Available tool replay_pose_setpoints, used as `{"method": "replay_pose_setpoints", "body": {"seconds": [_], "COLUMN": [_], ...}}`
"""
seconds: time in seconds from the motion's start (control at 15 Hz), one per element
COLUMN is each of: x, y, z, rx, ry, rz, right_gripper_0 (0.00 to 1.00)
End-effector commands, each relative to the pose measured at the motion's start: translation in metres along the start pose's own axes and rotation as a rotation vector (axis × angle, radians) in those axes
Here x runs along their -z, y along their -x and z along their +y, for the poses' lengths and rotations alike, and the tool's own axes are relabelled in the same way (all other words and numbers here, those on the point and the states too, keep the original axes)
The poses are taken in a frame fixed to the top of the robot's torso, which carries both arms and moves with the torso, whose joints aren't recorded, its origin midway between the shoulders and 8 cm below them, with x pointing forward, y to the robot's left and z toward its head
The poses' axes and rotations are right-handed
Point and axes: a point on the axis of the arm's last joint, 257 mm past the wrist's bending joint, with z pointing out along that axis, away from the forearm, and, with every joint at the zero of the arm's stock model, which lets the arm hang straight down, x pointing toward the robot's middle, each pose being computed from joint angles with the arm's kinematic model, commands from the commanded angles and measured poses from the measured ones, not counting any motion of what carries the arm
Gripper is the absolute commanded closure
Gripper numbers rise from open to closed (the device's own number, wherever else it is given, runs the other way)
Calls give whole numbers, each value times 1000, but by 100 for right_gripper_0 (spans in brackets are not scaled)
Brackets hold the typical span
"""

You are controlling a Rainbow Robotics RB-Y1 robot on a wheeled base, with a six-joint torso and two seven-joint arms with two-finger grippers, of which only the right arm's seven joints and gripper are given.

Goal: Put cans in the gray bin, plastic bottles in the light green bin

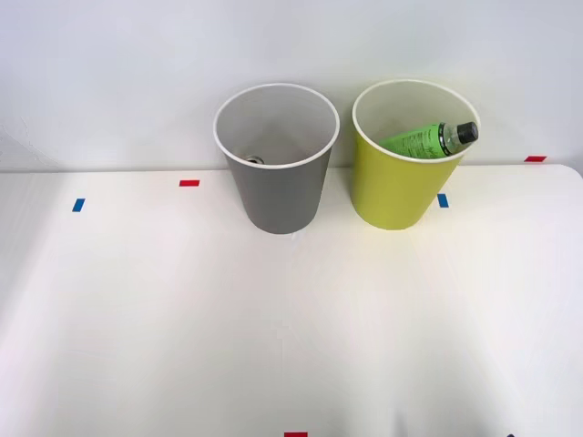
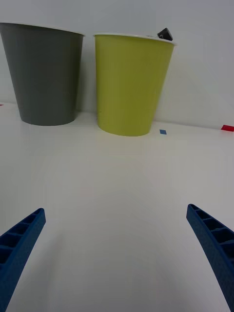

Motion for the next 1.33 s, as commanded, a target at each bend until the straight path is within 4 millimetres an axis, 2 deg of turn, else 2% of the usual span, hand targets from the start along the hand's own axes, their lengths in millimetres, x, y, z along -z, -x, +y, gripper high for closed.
{"method": "replay_pose_setpoints", "body": {"seconds": [0.07, 1.33], "x": [0, 0], "y": [0, 0], "z": [0, 0], "rx": [0, 0], "ry": [0, 0], "rz": [0, 0], "right_gripper_0": [0, 0]}}
